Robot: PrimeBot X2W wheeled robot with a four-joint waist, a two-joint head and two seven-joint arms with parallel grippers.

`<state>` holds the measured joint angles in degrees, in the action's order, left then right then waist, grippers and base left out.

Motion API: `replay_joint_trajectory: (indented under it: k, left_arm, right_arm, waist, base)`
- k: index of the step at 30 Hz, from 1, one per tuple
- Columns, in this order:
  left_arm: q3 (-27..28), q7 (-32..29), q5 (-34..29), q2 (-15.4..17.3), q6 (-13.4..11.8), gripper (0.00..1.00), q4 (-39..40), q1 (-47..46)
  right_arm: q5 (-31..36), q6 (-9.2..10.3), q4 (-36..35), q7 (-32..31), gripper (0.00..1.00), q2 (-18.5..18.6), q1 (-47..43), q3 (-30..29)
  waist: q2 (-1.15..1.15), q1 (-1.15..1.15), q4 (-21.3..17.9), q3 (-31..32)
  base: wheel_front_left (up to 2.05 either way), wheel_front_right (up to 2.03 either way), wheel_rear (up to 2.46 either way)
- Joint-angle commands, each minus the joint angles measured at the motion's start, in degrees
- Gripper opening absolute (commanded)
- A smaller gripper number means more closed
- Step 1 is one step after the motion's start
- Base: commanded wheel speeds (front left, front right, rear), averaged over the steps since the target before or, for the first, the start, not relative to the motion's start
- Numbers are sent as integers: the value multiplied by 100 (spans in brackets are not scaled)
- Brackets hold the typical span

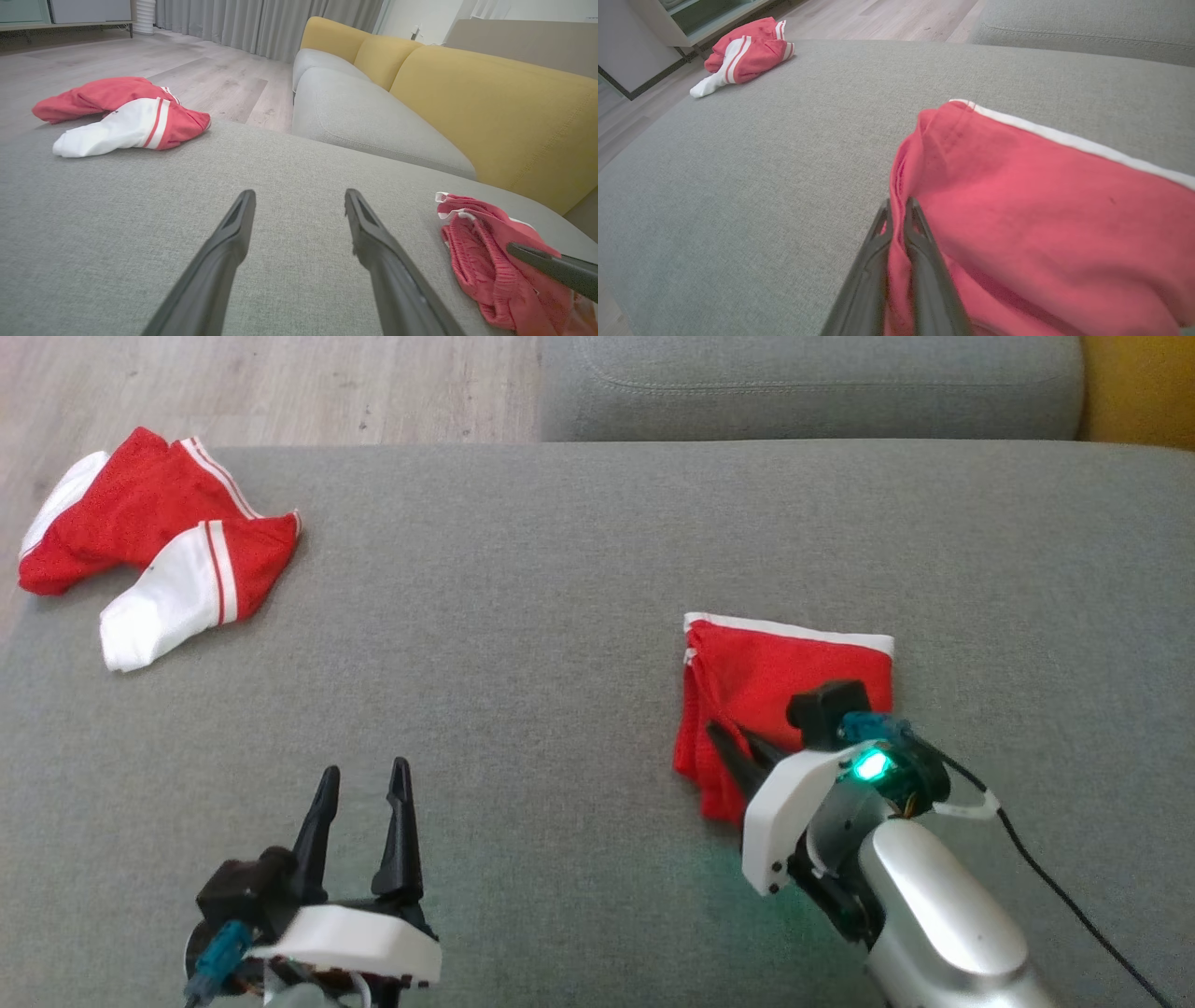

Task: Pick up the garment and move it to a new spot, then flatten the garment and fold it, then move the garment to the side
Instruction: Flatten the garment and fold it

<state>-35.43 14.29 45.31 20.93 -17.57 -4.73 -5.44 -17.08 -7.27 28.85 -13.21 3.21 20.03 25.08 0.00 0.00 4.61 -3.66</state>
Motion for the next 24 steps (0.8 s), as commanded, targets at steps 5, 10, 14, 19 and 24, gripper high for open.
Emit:
replay_joint_trajectory:
  k: [5,10,14,19,24]
  left_arm:
    - [139,60,-88,29,34,100,124,-206]
    - [51,44,-111,-12,54,100,102,-222]
    - [-5,45,-119,-59,70,100,67,-234]
    - [-40,43,-117,-86,87,100,60,-262]
    - [-33,45,-117,-86,98,100,49,-292]
  right_arm:
    - [-99,-22,-483,183,100,-33,-85,192]
    - [-49,-22,-844,389,100,-33,-96,-137]
    - [145,-22,-1054,429,100,-33,-119,-632]
    - [587,-22,-1052,458,100,92,-112,-1255]
    - [1116,-22,-705,497,80,267,-62,-1478]
  waist:
    - [0,0,-91,25]
    - [0,0,-111,38]
    - [0,0,-89,48]
    - [0,0,-33,17]
    - [0,0,50,-56]
  base:
    - [0,0,0]
    - [0,0,0]
    - [0,0,0]
    - [0,0,0]
    - [0,0,0]
